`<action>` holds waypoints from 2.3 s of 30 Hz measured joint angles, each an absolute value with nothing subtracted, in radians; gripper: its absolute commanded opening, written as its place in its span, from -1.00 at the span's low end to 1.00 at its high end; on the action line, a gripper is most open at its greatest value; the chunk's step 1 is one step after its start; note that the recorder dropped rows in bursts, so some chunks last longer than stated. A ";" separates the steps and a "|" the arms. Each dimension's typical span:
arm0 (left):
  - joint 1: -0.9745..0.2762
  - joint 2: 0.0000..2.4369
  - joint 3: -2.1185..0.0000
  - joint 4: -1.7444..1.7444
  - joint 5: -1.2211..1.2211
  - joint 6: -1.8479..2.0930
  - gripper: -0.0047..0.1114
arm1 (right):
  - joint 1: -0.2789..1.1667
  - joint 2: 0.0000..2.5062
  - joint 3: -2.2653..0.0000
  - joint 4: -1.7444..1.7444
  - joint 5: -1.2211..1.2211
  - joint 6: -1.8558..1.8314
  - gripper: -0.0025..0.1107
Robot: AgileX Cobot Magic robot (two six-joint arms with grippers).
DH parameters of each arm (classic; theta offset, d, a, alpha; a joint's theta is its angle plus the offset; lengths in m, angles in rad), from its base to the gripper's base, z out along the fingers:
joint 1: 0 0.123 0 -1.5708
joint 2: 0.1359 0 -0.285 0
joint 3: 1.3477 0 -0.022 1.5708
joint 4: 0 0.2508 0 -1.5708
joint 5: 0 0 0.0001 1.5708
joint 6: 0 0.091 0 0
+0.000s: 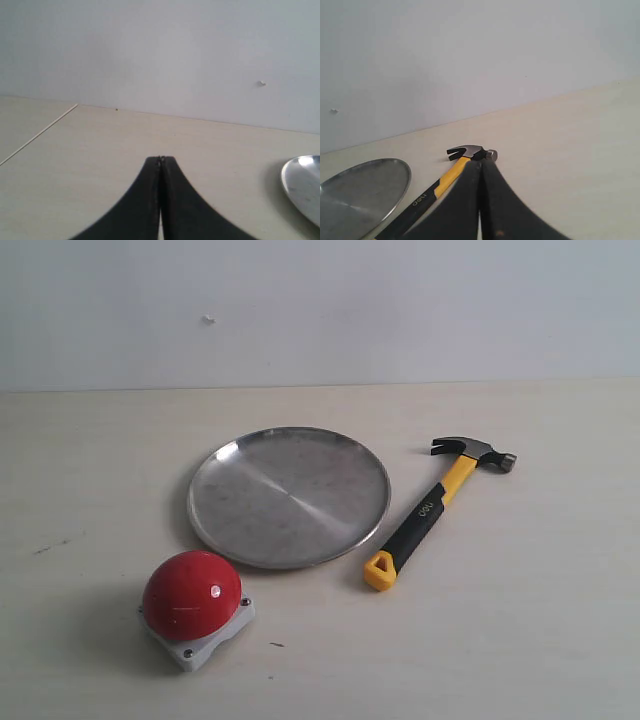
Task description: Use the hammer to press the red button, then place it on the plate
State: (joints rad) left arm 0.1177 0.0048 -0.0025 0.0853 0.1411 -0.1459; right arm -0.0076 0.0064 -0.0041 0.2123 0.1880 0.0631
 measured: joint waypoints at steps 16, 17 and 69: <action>0.118 0.005 -0.002 0.085 0.141 -0.146 -0.92 | -0.008 0.006 -0.004 0.212 0.188 0.063 -0.96; 0.118 0.005 -0.002 0.085 0.141 -0.146 -0.92 | -0.008 0.006 -0.004 0.212 0.188 0.063 -0.96; 0.118 0.005 -0.002 0.085 0.141 -0.146 -0.92 | -0.008 0.005 -0.004 0.364 -0.369 0.143 -0.96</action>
